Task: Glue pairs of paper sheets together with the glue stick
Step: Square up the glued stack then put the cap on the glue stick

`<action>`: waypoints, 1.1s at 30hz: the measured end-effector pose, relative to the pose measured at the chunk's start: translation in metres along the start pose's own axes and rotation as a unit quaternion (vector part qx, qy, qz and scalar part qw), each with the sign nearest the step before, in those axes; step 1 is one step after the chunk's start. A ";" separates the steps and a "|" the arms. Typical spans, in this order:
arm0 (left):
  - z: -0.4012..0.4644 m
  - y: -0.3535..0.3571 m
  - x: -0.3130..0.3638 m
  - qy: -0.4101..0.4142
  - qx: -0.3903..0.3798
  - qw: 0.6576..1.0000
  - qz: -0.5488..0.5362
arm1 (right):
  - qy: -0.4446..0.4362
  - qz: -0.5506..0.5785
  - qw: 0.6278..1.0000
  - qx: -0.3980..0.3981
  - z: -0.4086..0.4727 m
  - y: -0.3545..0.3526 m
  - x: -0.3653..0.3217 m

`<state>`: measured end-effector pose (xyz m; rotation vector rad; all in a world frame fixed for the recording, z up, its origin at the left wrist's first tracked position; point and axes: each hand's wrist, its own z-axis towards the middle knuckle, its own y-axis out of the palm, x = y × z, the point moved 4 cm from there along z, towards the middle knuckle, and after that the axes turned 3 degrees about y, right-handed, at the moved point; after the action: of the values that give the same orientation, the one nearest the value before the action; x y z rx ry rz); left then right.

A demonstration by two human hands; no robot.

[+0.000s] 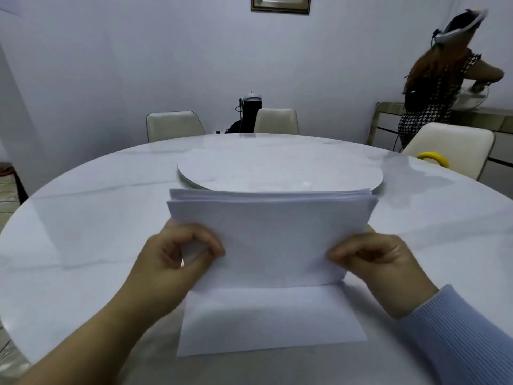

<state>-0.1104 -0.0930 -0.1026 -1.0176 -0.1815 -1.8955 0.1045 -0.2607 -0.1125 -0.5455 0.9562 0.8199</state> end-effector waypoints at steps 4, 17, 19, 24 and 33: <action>-0.009 0.006 -0.010 -0.043 -0.019 0.998 0.052 | 0.024 -0.078 0.996 -0.031 -0.001 0.005 0.005; -0.009 0.006 -0.008 -0.083 -0.009 0.996 0.010 | 0.028 -0.057 0.998 -0.022 0.000 0.009 -0.002; -0.011 0.006 -0.005 -0.079 -0.004 0.997 0.001 | 0.020 -0.046 0.999 -0.012 -0.001 0.010 -0.003; -0.008 0.009 0.001 -0.042 0.009 0.997 0.069 | 0.008 -0.073 0.997 0.007 0.001 0.008 -0.006; -0.011 0.013 -0.007 -0.092 -0.026 0.992 0.087 | 0.039 -0.092 0.995 -0.029 0.001 0.009 -0.001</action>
<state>-0.1050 -0.1010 -0.1186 -1.2048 -0.1465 -1.6564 0.0972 -0.2550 -0.1116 -0.7083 0.9400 0.6668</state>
